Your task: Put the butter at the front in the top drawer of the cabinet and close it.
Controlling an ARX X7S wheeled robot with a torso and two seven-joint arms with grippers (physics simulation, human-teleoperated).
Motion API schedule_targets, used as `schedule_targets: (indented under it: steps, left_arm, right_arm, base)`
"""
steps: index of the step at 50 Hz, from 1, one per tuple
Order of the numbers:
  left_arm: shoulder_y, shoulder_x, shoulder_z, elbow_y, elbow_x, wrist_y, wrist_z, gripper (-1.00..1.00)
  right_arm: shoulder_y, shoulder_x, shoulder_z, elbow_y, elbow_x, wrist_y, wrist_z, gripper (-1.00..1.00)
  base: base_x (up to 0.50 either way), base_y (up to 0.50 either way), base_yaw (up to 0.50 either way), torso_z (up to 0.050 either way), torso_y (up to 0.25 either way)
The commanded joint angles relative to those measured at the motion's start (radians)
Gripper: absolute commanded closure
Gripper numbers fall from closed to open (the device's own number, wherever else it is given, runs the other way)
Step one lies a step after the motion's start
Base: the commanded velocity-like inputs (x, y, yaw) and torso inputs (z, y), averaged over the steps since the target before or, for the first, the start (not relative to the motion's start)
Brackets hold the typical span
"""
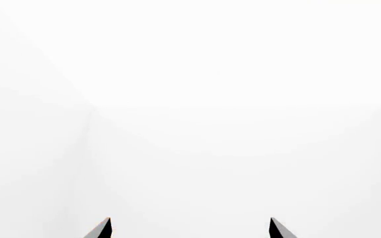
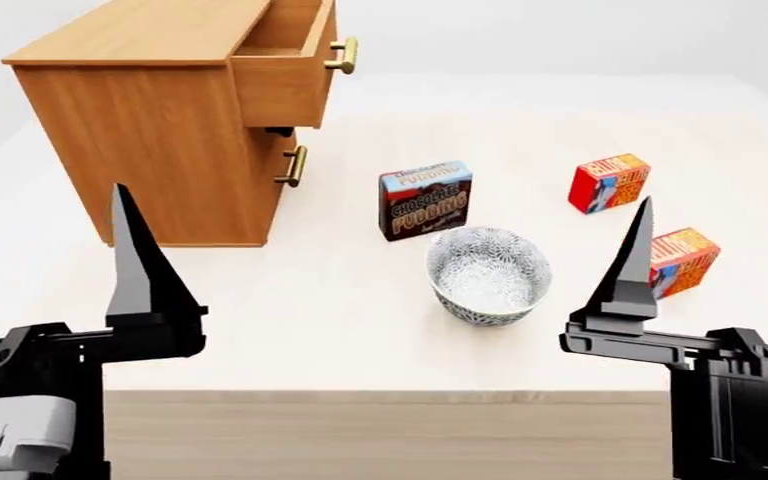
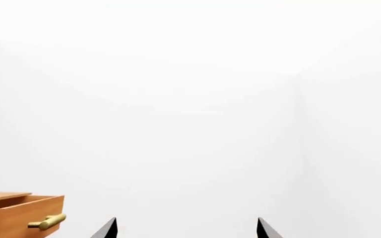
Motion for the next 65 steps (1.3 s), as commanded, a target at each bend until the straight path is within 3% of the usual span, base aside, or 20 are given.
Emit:
schedule_targets:
  steps: [1, 65]
  left_arm:
    - [-0.007, -0.010, 0.013, -0.002, -0.004, -0.006, -0.007, -1.00]
    - [0.013, -0.053, 0.029, 0.025, -0.023, 0.004, -0.055, -1.00]
  right_arm:
    - [0.002, 0.008, 0.004, -0.009, 0.026, 0.009, 0.006, -1.00]
    - [-0.021, 0.076, -0.012, -0.038, 0.105, -0.010, 0.077, -1.00]
  base:
    - [0.41, 0.00, 0.00, 0.000, 0.000]
    - [0.41, 0.00, 0.00, 0.000, 0.000]
